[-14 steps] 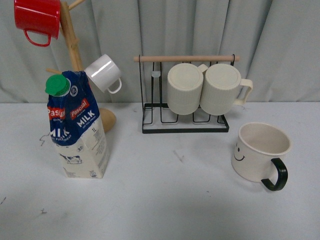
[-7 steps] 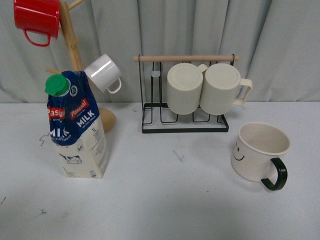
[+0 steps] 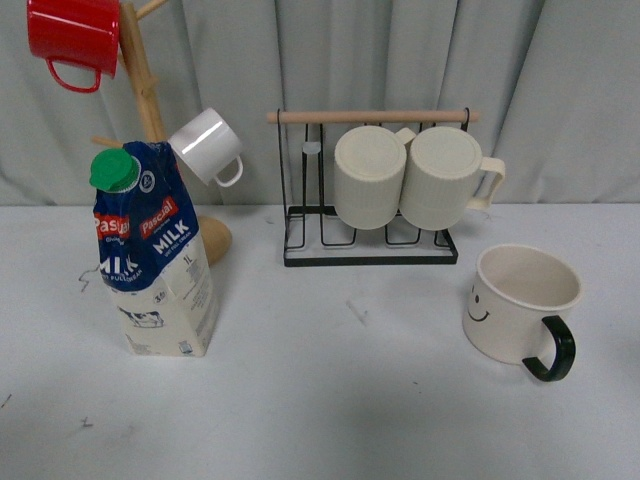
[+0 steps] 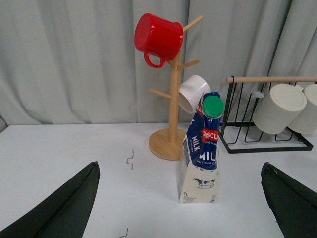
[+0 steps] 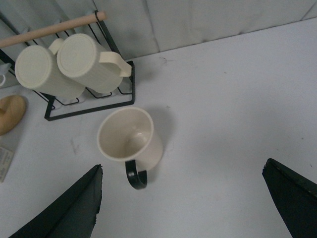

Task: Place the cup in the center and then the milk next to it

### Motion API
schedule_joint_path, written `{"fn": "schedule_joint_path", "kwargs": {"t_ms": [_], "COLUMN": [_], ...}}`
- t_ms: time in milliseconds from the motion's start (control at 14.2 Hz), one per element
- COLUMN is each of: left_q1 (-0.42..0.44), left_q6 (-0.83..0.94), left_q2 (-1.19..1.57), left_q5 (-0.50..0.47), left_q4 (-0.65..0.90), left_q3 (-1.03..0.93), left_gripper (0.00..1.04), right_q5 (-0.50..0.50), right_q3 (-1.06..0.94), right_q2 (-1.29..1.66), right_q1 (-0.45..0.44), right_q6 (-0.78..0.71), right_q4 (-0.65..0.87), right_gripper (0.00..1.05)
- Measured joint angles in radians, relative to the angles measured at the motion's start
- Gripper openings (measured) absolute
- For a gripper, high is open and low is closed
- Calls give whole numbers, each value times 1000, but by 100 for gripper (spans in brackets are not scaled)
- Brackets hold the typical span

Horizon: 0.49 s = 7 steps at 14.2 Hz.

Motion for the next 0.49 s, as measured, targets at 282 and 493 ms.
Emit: {"fn": "schedule_joint_path", "kwargs": {"t_ms": [282,493], "left_q1": [0,0], "left_q6": [0,0], "left_q2": [0,0], "left_q5": [0,0], "left_q4": [0,0], "left_q3": [0,0], "left_gripper": [98,98], "right_q5": [55,154], "right_q3": [288,452], "right_q2": [348,552], "right_q1": [82,135], "right_q6": [55,68], "right_q4": [-111,-218], "right_gripper": [98,98]}}
